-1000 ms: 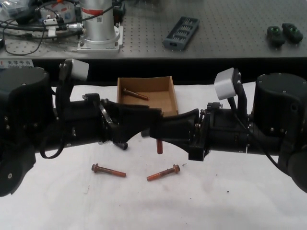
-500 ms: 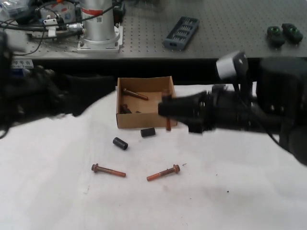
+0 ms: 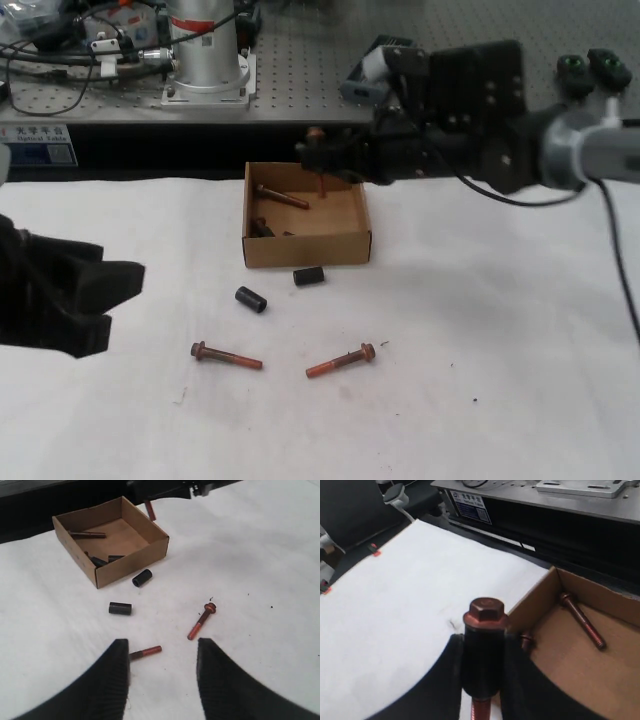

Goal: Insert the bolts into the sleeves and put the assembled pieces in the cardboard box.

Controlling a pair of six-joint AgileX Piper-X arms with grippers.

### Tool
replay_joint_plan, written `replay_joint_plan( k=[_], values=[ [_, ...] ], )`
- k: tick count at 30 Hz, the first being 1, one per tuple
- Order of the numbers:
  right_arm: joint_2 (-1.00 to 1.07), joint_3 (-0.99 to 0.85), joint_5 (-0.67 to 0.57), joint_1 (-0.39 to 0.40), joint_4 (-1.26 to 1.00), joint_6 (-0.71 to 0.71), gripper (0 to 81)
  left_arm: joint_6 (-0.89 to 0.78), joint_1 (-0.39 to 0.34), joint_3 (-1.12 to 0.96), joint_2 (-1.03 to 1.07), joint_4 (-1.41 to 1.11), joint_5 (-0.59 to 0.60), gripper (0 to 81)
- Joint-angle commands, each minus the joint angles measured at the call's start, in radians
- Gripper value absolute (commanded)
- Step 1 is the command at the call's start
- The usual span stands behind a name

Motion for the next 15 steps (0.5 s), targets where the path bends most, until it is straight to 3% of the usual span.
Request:
replay_joint_plan(
  k=[1,10,13,15],
  values=[
    [0.109,-0.2,0.022,0.002,0.129,-0.008,5.0,0.015,0.003,-0.004,-0.054,0.05,-0.012,24.8],
    [0.168,-0.28,0.044,0.002,0.159,-0.042,4.6,0.015,0.003,-0.004,-0.07,0.126,-0.012,21.2],
    [0.168,-0.28,0.044,0.002,0.159,-0.077,0.8,0.015,0.003,-0.004,-0.07,0.161,-0.012,21.2],
    [0.168,-0.28,0.044,0.002,0.159,-0.077,11.3,0.015,0.003,-0.004,-0.07,0.182,-0.012,21.2]
  ],
)
